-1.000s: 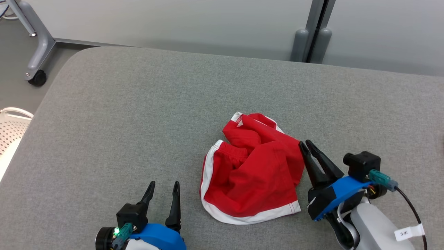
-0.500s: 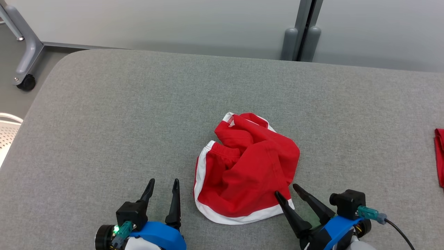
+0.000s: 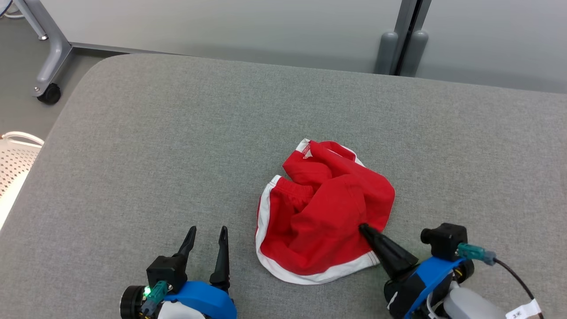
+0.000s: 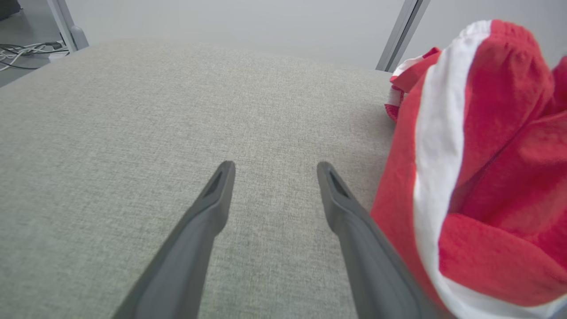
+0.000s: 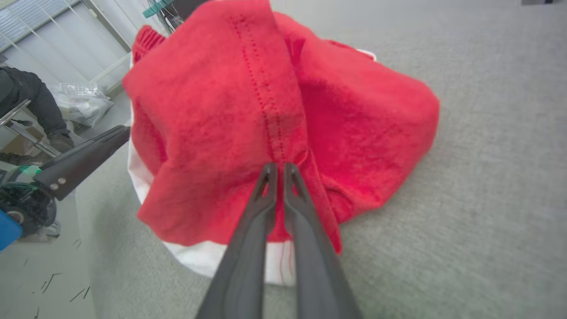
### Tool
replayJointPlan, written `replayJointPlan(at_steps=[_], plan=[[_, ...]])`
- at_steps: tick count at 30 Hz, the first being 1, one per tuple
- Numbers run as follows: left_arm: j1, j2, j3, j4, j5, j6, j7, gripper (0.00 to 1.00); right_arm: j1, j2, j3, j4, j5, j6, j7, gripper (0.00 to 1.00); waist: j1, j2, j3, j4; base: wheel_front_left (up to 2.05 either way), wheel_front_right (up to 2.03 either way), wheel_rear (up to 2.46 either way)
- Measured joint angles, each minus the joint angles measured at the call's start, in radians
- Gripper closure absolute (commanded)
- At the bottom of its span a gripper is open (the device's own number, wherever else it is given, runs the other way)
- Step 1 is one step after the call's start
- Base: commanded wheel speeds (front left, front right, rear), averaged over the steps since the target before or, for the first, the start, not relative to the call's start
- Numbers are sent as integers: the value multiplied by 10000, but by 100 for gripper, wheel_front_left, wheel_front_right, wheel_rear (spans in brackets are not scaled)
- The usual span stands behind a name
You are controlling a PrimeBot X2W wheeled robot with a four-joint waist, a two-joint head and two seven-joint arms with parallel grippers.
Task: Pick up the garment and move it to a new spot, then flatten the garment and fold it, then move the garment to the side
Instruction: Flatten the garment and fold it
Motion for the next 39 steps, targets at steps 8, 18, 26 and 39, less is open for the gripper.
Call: replayJointPlan(at_steps=[8, 18, 26, 39], plan=[[21, 0, 8, -48, -27, 12, 0, 0, -20, 33, -1578, -46, -876, 0, 0, 100, 0, 0, 38, -220, 0, 0, 0], [9, 2, 247, -215, 117, 192, 0, 0, 483, 790, -4807, -119, -2815, 0, -2, 0, 0, 0, -136, -505, 0, 0, 0], [414, 2, 897, -470, 830, 495, 0, 0, 1675, 2401, -7743, -545, -5338, 0, -2, 0, -1, -2, -771, -971, 0, 0, 0], [1397, -2, 1490, -838, 1281, 518, 0, 0, 3029, 3066, -7791, -121, -5944, 0, 0, 0, -2, -3, -1789, -1995, 0, 0, 0]])
